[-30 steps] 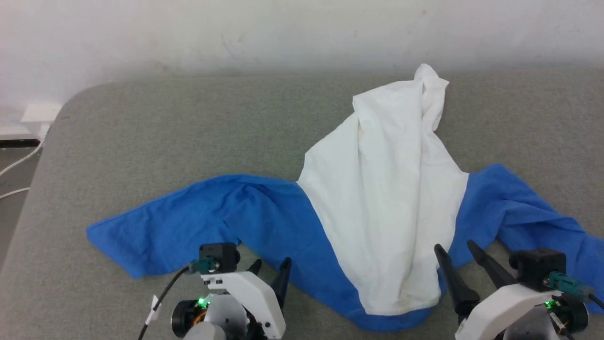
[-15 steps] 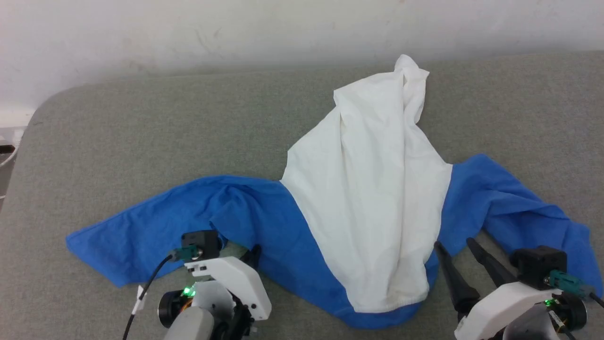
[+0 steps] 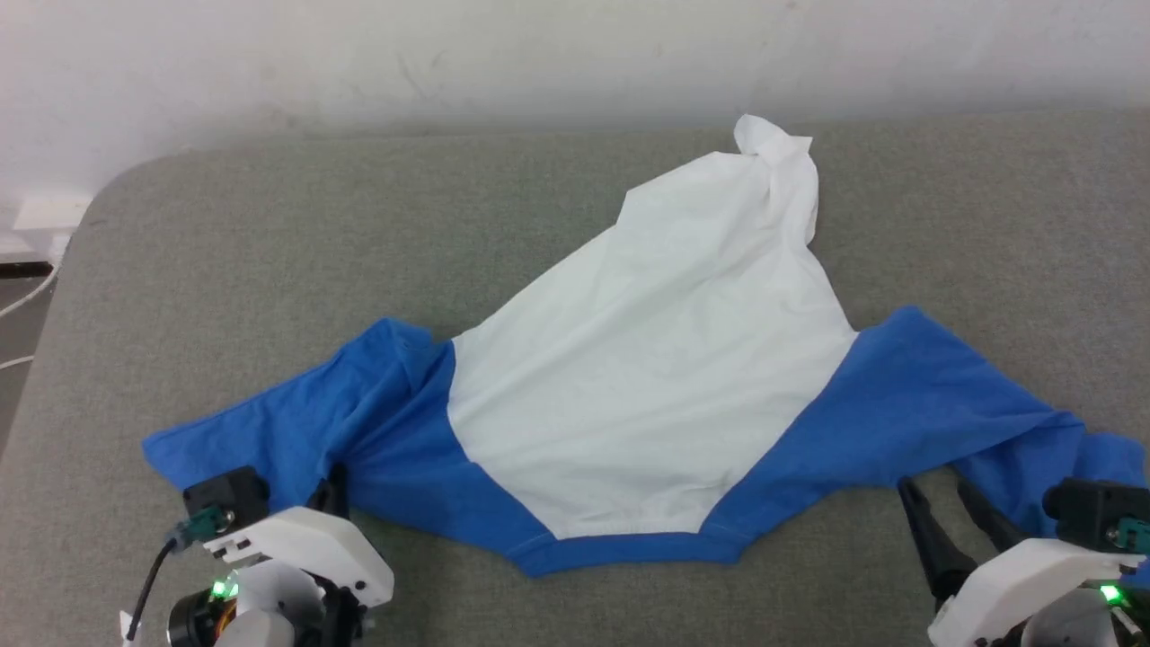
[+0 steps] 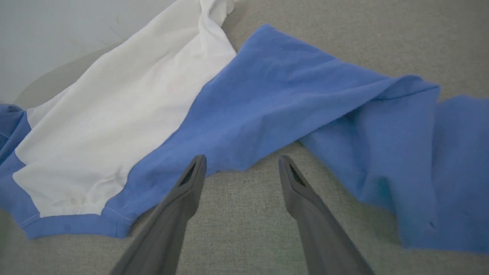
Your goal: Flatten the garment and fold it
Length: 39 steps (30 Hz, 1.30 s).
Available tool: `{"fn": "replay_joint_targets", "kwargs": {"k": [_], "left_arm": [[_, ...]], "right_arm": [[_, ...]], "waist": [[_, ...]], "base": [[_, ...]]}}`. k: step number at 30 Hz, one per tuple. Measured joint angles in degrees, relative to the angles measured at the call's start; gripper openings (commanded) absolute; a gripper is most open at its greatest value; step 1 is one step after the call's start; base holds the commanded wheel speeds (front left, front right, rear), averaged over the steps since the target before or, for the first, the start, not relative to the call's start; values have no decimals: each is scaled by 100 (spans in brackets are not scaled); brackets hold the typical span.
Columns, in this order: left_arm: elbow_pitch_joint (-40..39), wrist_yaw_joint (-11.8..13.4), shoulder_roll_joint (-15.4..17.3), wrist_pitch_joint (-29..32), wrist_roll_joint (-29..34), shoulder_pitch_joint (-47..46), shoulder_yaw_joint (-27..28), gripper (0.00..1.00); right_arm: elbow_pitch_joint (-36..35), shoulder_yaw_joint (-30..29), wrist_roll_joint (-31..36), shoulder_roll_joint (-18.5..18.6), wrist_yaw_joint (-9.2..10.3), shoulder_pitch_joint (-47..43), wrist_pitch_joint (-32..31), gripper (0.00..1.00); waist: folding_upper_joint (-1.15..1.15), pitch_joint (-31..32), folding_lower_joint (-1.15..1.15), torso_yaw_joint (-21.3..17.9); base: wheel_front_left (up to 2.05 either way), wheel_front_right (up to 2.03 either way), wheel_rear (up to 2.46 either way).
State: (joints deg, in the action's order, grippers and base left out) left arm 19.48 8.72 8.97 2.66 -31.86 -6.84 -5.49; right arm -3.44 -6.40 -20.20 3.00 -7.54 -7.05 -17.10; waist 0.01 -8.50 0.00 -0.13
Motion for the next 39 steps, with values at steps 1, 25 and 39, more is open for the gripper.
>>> {"fn": "replay_joint_targets", "kwargs": {"k": [1,25,39], "left_arm": [[-8,10,11,-26,-2,3,20,0],[-94,-3,13,-118,7,-97,-182,0],[-147,-10,27,-149,-71,-11,-186,0]], "right_arm": [[100,-63,-25,1,0,24,-64,100],[2127,-232,-359,16,-2,1606,-291,8],[1093,-104,-361,-7,0,1248,523,0]], "waist": [[0,-16,0,3],[-1,-384,0,132],[0,0,-1,8]], "base": [[0,0,0],[0,0,0],[0,0,0]]}}
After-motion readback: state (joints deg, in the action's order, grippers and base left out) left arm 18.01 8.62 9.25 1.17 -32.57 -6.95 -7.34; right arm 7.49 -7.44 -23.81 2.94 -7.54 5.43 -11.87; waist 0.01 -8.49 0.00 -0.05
